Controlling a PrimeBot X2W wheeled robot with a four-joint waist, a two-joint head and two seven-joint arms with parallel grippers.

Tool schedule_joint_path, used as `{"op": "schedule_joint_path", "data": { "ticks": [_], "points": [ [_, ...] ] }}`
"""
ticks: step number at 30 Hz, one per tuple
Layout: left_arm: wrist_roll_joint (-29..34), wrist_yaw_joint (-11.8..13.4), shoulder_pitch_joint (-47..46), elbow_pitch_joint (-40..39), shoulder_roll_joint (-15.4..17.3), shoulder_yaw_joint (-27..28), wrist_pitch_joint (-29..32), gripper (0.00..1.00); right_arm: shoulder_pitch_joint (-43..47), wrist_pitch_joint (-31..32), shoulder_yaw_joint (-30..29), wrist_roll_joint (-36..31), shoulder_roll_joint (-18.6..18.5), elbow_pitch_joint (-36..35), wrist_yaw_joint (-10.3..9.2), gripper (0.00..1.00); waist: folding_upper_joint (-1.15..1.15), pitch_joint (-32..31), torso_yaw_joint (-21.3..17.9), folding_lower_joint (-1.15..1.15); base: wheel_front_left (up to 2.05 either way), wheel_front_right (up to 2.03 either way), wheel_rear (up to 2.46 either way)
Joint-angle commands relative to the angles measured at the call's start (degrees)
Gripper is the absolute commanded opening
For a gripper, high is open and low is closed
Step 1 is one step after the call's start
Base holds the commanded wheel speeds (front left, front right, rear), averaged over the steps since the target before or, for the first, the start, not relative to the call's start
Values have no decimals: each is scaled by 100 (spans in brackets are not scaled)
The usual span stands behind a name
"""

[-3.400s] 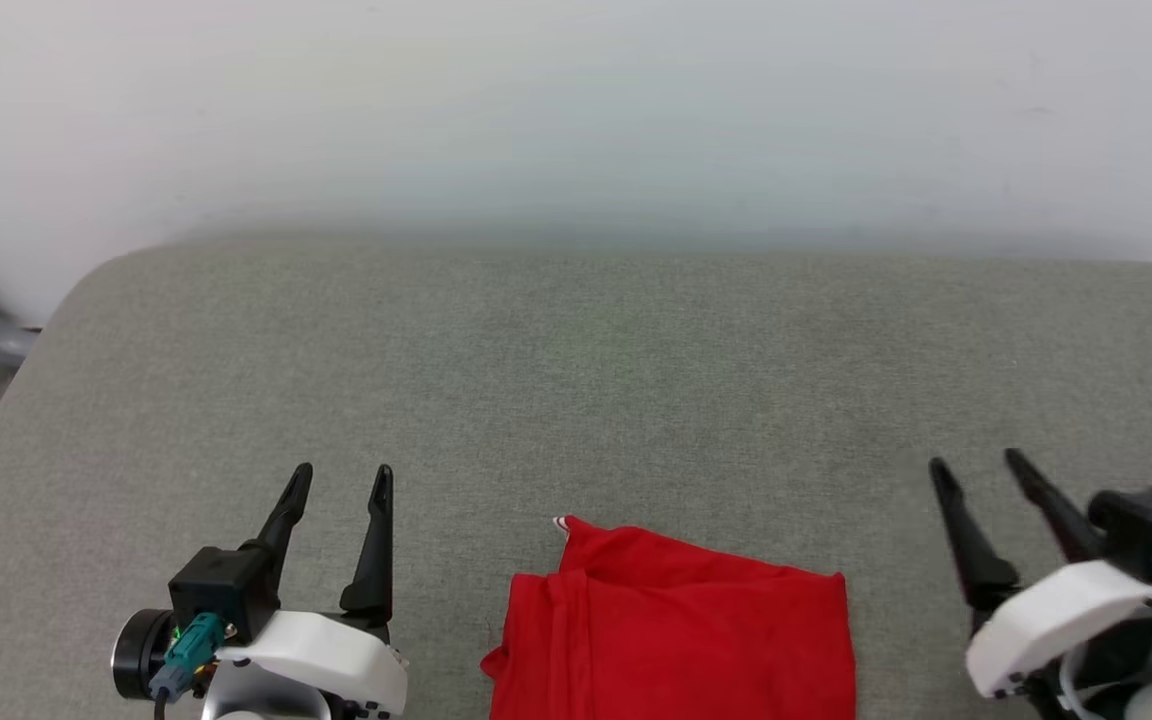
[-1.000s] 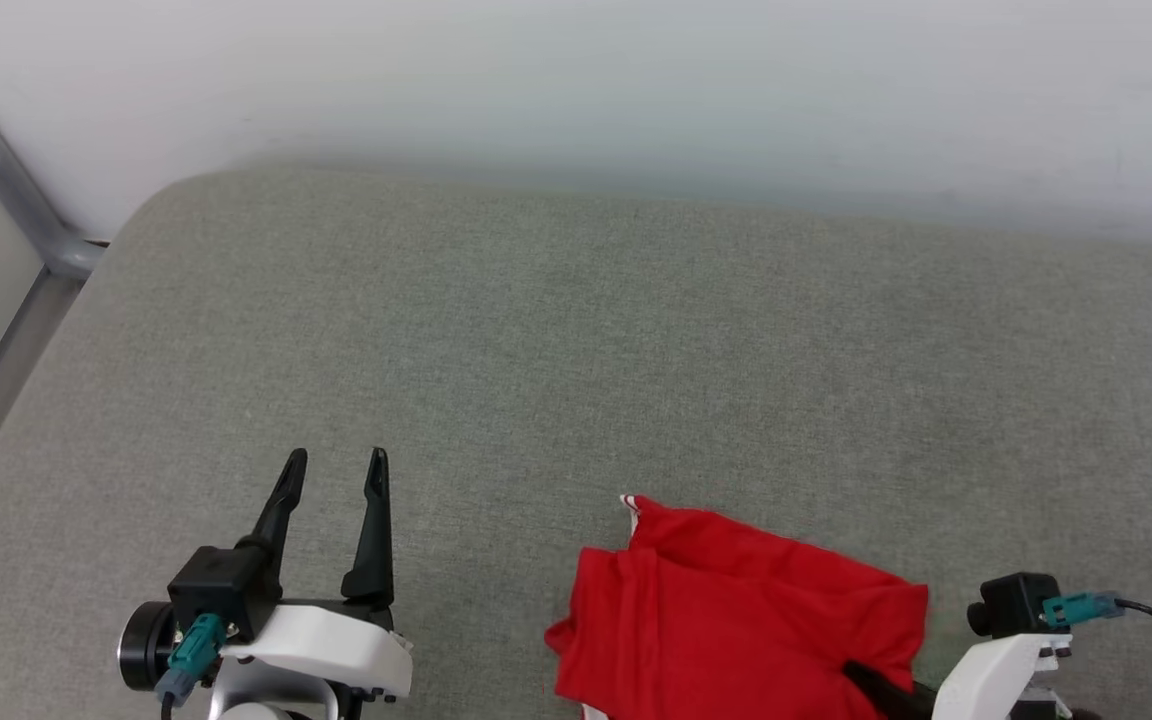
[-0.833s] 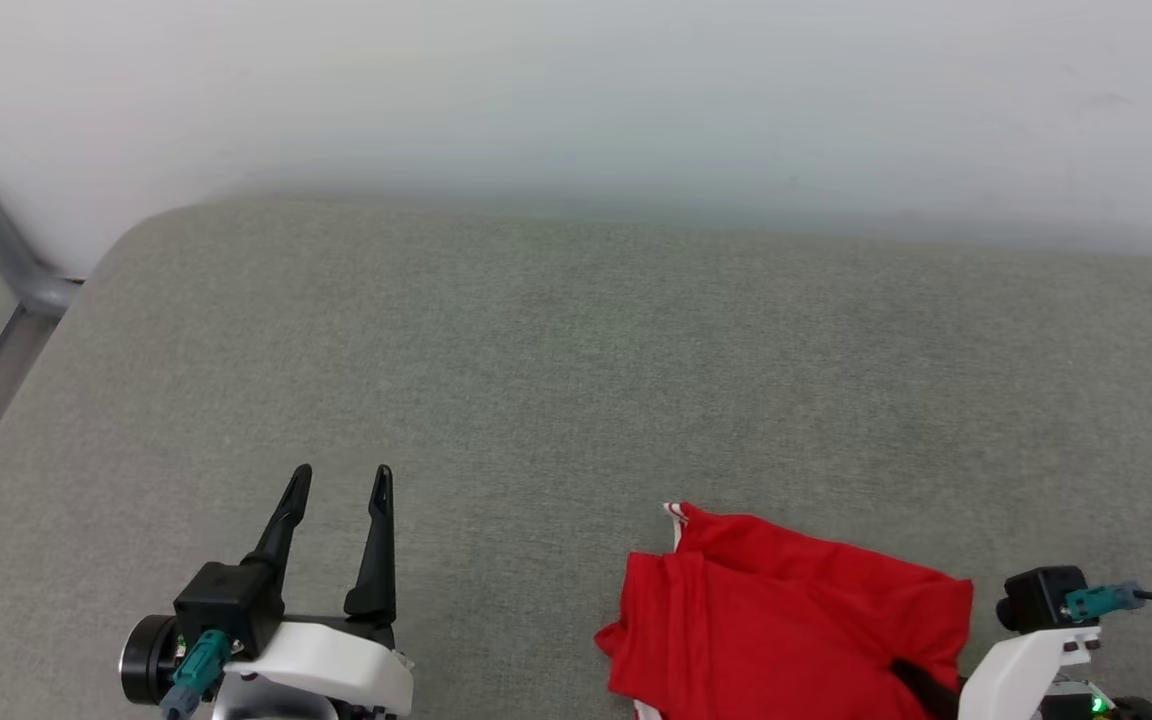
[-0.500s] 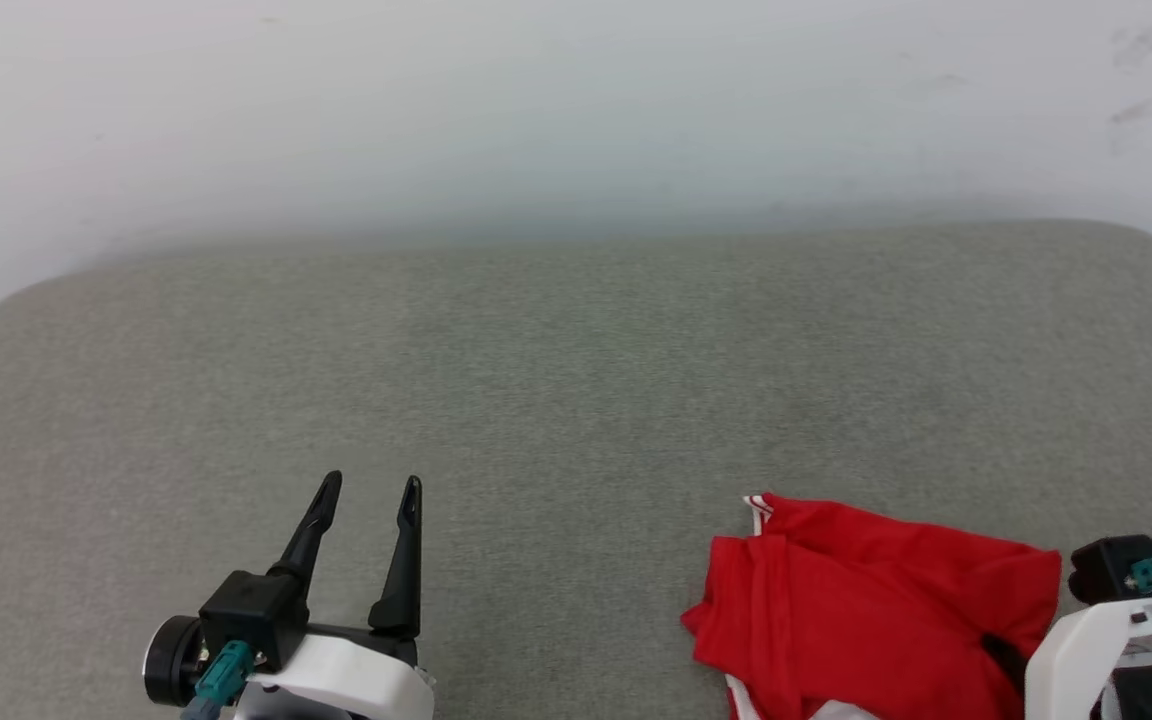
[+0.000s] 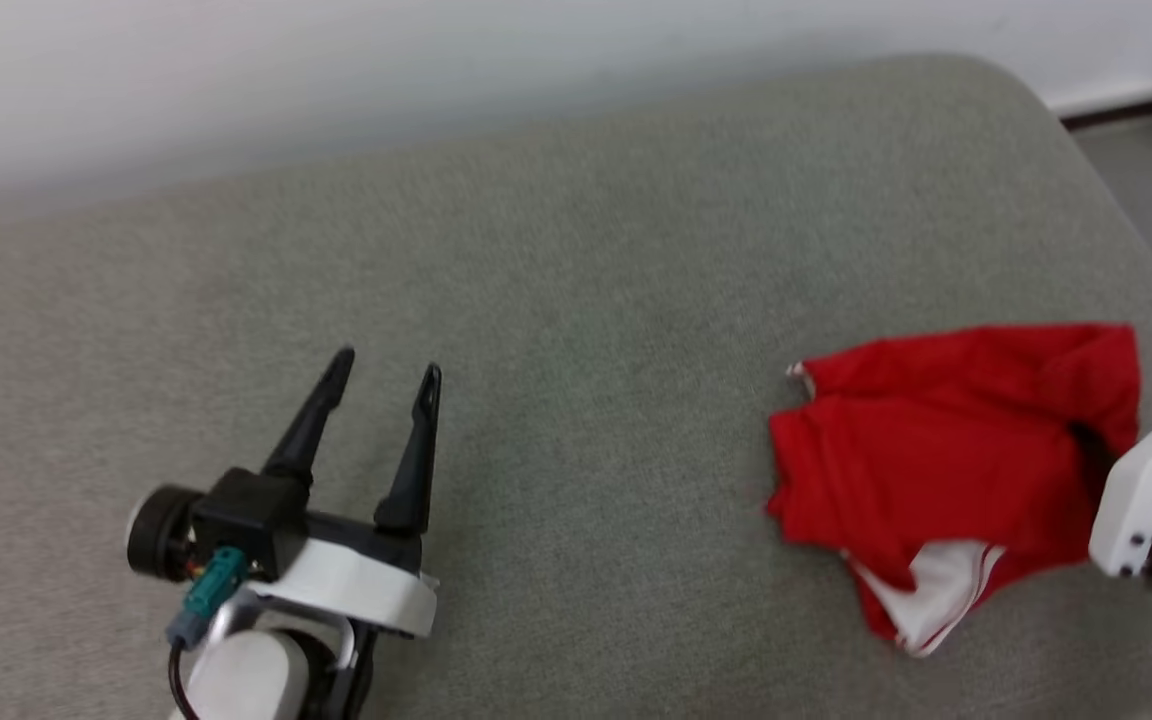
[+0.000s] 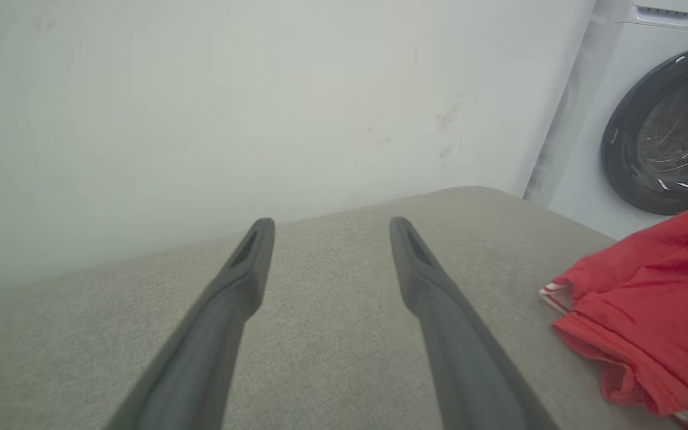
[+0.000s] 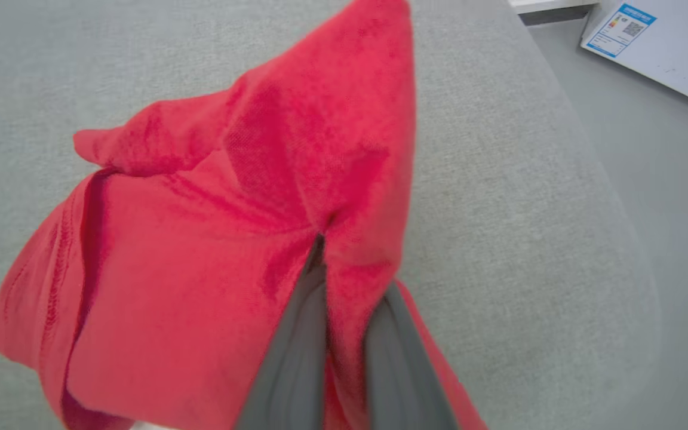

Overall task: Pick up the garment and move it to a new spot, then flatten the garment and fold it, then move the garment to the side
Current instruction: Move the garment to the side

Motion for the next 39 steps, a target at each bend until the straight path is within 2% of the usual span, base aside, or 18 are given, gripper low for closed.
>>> {"op": "schedule_joint_path", "data": {
  "ticks": [1,5,10,15,16,17,18,19,20,25,29,34,39],
  "points": [
    [41,-29,-172,-70,45,6,40,100,-277,-104,-91,-64,-18,85,-5,0,0,615,-247,0,0,0,0],
    [221,-175,-817,-381,170,-93,203,100,-1060,-378,-677,-469,-414,607,-6,0,0,1428,-69,0,0,0,0],
    [325,-286,-1239,-549,214,-193,263,100,-1543,-572,-1267,-916,-795,990,-6,0,0,1887,92,0,0,0,0],
    [391,-365,-1498,-604,210,-312,270,100,-1909,-922,-1639,-1272,-962,1352,-5,0,0,2164,189,0,0,0,0],
    [397,-374,-1528,-592,203,-322,258,100,-1972,-1031,-1705,-1331,-968,1430,-7,6,0,2189,196,0,0,0,0],
    [400,-378,-1546,-572,193,-336,244,100,-2026,-1177,-1774,-1367,-938,1505,-7,42,0,2204,201,0,0,0,0],
    [388,-382,-1566,-552,178,-345,242,100,-2074,-1339,-1844,-1469,-924,1578,-7,95,0,2217,208,0,0,0,0],
    [388,-382,-1566,-552,178,-345,242,100,-2074,-1339,-1844,-1469,-924,1578,-7,95,0,2217,208,0,0,0,0],
    [364,-380,-1595,-499,149,-364,205,100,-2149,-1615,-1974,-1631,-867,1778,-7,100,0,2214,227,0,0,0,0],
    [309,-361,-1539,-333,90,-384,121,100,-2254,-2214,-2246,-1931,-818,2150,-7,100,0,2079,280,0,0,0,0],
    [223,-321,-1388,-140,11,-386,16,100,-2165,-2929,-2420,-2023,-788,2368,-7,100,0,1794,388,0,0,0,0],
    [94,-230,-1127,158,-145,-360,-126,100,-1795,-3620,-2316,-1911,-708,2414,-7,100,0,1221,595,0,0,0,0],
    [-70,-70,-682,430,-291,-258,-214,100,-1258,-4072,-2076,-1810,-469,2259,-7,100,0,522,795,0,0,0,0]
  ]
}}
